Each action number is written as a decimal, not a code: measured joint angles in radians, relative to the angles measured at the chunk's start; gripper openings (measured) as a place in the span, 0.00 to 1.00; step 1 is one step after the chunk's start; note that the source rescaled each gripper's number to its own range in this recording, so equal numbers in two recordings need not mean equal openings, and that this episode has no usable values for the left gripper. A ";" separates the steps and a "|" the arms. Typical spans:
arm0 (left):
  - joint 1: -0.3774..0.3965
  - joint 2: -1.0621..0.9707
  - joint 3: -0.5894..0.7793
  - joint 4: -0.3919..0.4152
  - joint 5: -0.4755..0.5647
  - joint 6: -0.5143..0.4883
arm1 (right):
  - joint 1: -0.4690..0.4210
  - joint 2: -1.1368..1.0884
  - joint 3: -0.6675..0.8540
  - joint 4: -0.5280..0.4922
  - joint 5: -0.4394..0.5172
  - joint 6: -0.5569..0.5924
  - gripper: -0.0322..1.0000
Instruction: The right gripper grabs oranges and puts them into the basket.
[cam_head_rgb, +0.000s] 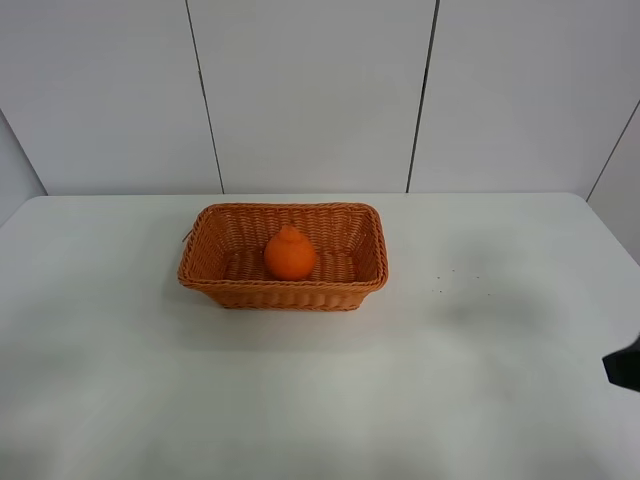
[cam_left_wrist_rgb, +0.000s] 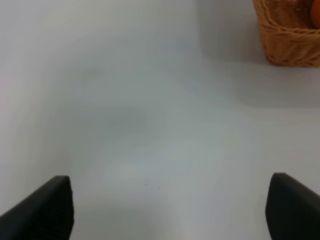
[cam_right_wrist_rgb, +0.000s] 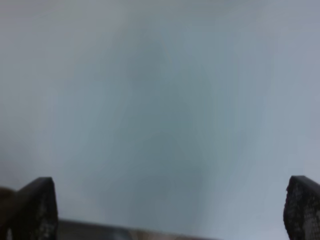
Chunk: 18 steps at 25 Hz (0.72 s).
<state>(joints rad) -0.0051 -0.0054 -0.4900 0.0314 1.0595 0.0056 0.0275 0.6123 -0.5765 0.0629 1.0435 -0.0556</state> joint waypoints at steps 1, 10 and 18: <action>0.000 0.000 0.000 0.000 0.000 0.000 | 0.000 -0.071 0.032 0.000 -0.010 0.000 1.00; 0.000 0.000 0.000 0.000 0.000 0.000 | 0.000 -0.571 0.079 -0.016 -0.016 0.045 1.00; 0.000 0.000 0.000 0.000 0.000 0.000 | 0.000 -0.615 0.085 -0.030 -0.017 0.066 1.00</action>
<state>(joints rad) -0.0051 -0.0054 -0.4900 0.0314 1.0595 0.0056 0.0275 -0.0029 -0.4919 0.0328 1.0264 0.0108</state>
